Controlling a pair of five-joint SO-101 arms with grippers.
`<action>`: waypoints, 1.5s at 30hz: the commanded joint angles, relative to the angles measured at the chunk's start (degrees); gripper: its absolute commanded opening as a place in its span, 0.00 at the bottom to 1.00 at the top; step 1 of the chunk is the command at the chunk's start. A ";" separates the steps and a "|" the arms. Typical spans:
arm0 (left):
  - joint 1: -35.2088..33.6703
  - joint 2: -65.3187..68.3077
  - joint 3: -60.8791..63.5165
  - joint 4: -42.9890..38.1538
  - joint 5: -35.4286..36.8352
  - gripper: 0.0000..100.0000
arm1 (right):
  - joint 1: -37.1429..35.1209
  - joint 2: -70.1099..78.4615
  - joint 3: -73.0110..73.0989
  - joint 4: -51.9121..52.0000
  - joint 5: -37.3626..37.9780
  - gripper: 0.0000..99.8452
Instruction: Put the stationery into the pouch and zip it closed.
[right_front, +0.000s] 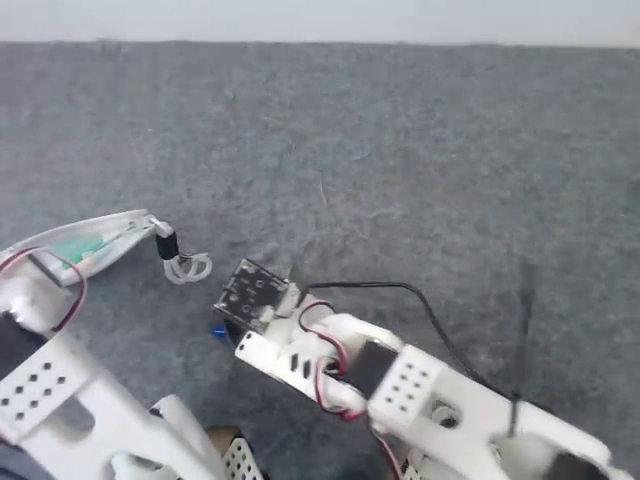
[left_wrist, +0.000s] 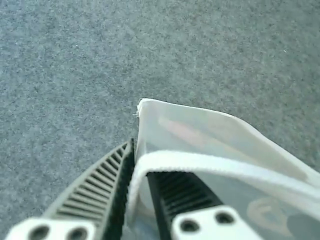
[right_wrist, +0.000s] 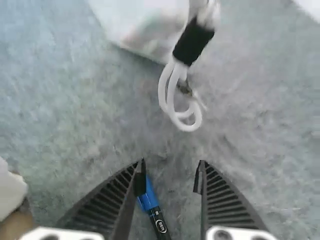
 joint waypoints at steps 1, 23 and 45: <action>-0.44 0.35 -0.84 -2.11 1.32 0.01 | -0.57 8.92 -3.78 -7.60 4.22 0.15; -0.35 0.09 -0.04 -2.20 1.32 0.01 | -4.35 35.74 -18.20 -1.80 5.54 0.15; -0.18 0.00 0.04 -2.11 1.32 0.01 | 0.04 49.63 -34.46 17.10 8.18 0.00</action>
